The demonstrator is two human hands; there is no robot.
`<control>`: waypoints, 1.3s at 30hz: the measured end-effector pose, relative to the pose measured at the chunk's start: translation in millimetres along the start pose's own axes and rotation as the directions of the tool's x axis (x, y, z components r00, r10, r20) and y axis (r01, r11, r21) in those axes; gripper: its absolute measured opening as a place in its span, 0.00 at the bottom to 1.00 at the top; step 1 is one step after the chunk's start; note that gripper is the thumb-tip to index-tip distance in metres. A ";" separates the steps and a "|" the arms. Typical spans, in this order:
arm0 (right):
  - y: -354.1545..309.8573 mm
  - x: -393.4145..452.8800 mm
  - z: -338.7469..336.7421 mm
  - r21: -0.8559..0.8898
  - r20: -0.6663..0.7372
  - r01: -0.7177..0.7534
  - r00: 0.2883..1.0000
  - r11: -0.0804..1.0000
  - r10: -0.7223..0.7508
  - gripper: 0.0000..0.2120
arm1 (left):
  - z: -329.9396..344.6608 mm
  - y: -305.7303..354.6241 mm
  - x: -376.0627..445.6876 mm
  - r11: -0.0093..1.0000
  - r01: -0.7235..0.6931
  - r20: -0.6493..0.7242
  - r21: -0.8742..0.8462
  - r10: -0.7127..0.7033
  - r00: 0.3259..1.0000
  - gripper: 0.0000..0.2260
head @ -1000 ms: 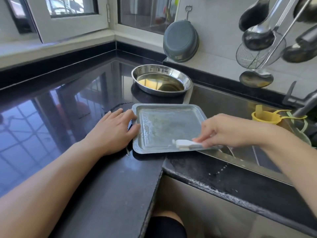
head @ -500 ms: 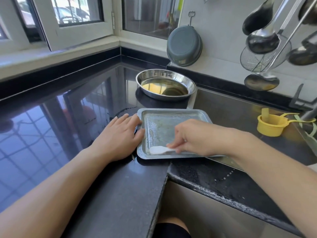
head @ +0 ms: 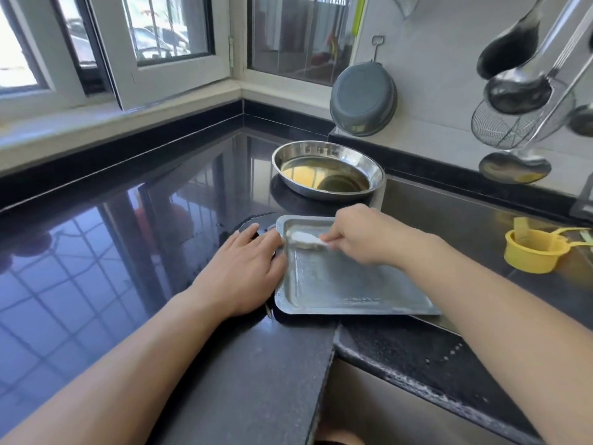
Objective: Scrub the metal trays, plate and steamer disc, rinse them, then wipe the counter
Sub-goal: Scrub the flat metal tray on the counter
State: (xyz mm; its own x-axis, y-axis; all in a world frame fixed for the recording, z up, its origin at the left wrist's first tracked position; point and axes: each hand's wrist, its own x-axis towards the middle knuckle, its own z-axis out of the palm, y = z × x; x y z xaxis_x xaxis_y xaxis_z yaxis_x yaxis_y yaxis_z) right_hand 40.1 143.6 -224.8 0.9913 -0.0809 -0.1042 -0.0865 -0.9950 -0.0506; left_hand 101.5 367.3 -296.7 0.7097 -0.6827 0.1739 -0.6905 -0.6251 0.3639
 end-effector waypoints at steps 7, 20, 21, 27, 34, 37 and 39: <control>-28.1 -8.3 2.4 -0.057 0.019 -0.018 1.000 0.998 0.019 0.12 | -1.2 2.3 -1.1 1.000 0.006 0.018 0.009 -0.006 1.000 0.11; -17.3 -8.7 4.4 -0.139 -0.073 -0.050 0.996 0.989 0.041 0.12 | -0.6 5.6 -3.1 0.999 0.005 0.035 0.044 -0.006 0.999 0.15; -18.7 -6.4 3.2 -0.151 -0.097 -0.053 0.995 0.987 0.038 0.12 | -1.3 5.4 -2.9 0.999 0.010 0.034 0.041 -0.011 0.999 0.15; 5.8 -10.0 1.8 -0.245 -0.076 -0.044 0.997 0.969 0.026 0.12 | -3.0 8.0 -4.6 0.998 0.000 0.006 0.065 0.000 1.000 0.19; 45.1 -26.8 -11.7 -0.302 0.012 -0.086 0.996 0.949 0.094 0.12 | -0.1 7.0 -4.1 0.997 -0.029 -0.016 0.069 0.030 0.999 0.16; 31.8 -20.3 -9.0 -0.186 -0.001 -0.120 0.993 0.975 0.122 0.10 | -0.2 7.5 -4.5 0.999 -0.026 -0.006 0.047 0.026 1.000 0.16; 21.5 -16.8 -1.2 -0.128 0.031 -0.086 0.995 0.988 0.091 0.09 | -1.3 9.2 -5.0 0.998 -0.030 -0.024 0.049 0.031 0.999 0.15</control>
State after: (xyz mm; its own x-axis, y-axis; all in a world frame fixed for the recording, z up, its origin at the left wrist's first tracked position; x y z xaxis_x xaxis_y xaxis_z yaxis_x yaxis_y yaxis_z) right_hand 21.7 123.4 -222.9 0.9758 -0.1691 -0.1387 -0.1582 -0.9836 0.0861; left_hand 91.8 365.4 -293.0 0.6911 -0.6924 0.2071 -0.7174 -0.6224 0.3131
